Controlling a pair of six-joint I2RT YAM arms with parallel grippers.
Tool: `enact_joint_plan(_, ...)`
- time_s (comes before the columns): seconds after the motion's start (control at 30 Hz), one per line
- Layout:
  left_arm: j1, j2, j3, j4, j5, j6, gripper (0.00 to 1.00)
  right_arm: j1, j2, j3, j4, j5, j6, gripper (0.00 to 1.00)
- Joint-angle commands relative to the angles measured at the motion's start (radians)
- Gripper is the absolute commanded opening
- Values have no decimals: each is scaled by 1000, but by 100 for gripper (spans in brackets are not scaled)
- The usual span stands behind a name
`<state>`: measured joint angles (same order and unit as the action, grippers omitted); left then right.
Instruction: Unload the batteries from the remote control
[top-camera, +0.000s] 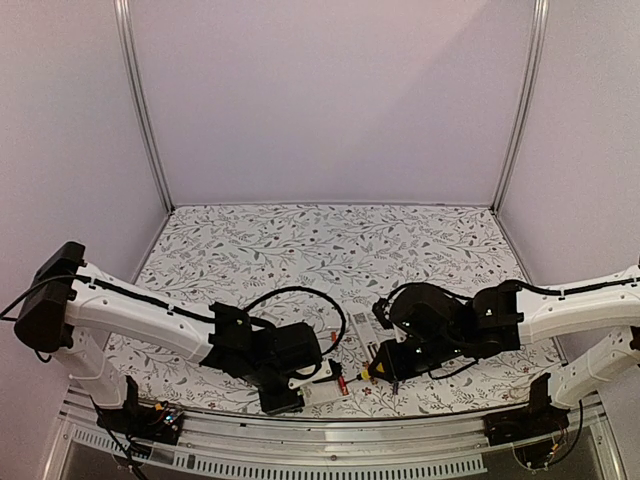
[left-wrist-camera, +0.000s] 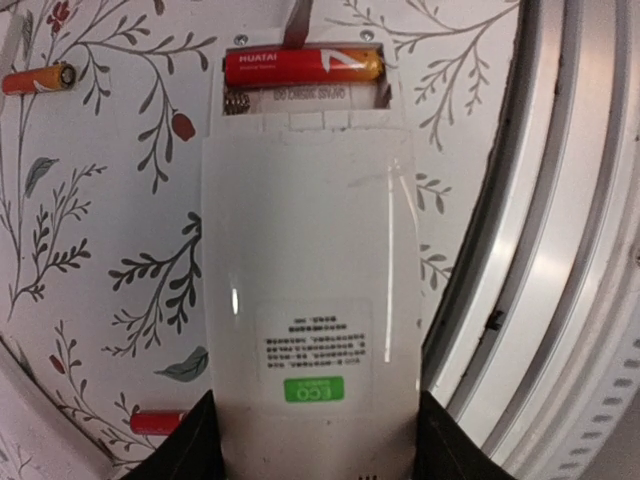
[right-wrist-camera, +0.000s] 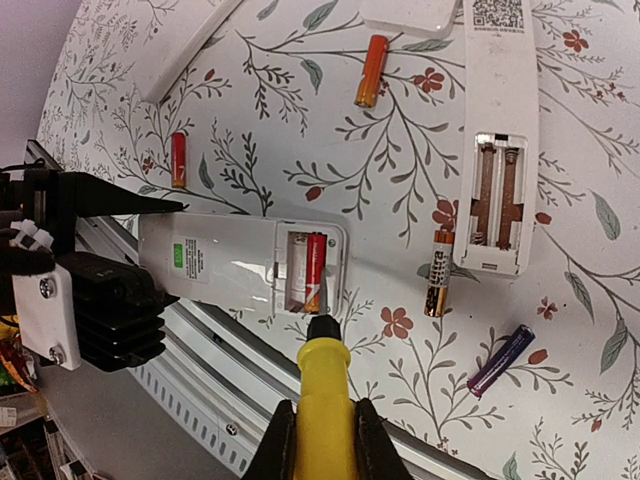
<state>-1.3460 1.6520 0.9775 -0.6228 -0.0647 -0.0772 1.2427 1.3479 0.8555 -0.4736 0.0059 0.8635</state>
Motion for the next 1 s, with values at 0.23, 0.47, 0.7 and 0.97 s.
enact_joint_plan(0.23, -17, 12, 13, -26, -5, 23, 27, -12, 67, -3, -17, -64, -8, 0)
enact_joint_plan(0.47, -18, 11, 14, -25, -7, 30, 27, -82, 28, -104, 147, -177, -7, 0)
enact_joint_plan(0.7, -18, 9, 17, -23, -21, 29, 27, -177, -114, -357, 511, -353, 65, 0)
enact_joint_plan(0.97, -18, 14, 43, -48, -94, 54, 27, -205, -233, -477, 789, -409, 164, 0)
